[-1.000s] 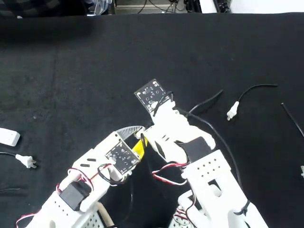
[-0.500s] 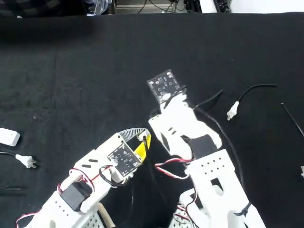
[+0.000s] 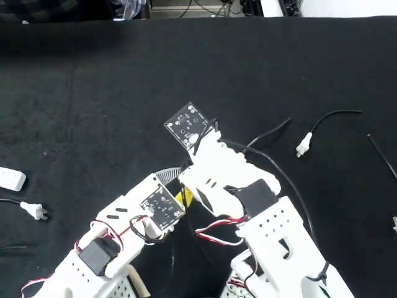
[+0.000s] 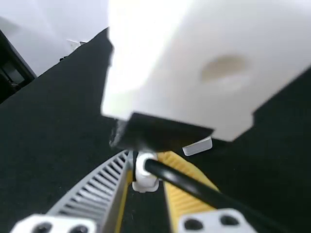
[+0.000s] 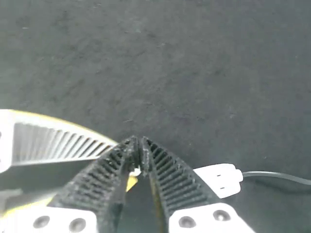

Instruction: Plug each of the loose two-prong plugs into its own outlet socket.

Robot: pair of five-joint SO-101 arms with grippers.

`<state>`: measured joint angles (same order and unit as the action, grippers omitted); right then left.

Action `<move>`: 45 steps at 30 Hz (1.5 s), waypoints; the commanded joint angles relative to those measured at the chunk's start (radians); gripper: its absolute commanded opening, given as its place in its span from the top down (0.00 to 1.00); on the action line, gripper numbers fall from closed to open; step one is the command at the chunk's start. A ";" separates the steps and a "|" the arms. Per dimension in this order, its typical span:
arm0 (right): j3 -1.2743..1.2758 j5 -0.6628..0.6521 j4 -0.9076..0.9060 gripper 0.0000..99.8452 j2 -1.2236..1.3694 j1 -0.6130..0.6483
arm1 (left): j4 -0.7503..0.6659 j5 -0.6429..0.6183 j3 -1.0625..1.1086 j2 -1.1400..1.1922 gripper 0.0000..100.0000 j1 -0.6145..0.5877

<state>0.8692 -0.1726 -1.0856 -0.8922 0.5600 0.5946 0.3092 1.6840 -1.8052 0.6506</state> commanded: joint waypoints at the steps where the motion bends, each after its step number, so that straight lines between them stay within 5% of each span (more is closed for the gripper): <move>1: -0.070 -0.006 -0.049 0.99 -0.022 0.063 | -0.002 -0.005 0.018 -0.012 0.97 -0.022; 19: -0.059 -0.008 -0.077 0.99 -0.024 0.141 | -0.002 -0.008 0.018 -0.012 0.97 -0.045; 33: -0.035 0.123 -0.049 0.99 -0.015 -0.695 | 0.031 -0.005 0.004 -0.012 0.97 -0.166; 45: 0.392 0.152 0.338 0.99 -0.021 -0.875 | 0.224 -0.058 -0.177 0.025 0.97 -0.173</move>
<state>1.1868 -0.0269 -0.8707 -0.9091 -0.2578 0.7772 0.2631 1.6195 -1.8052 0.4895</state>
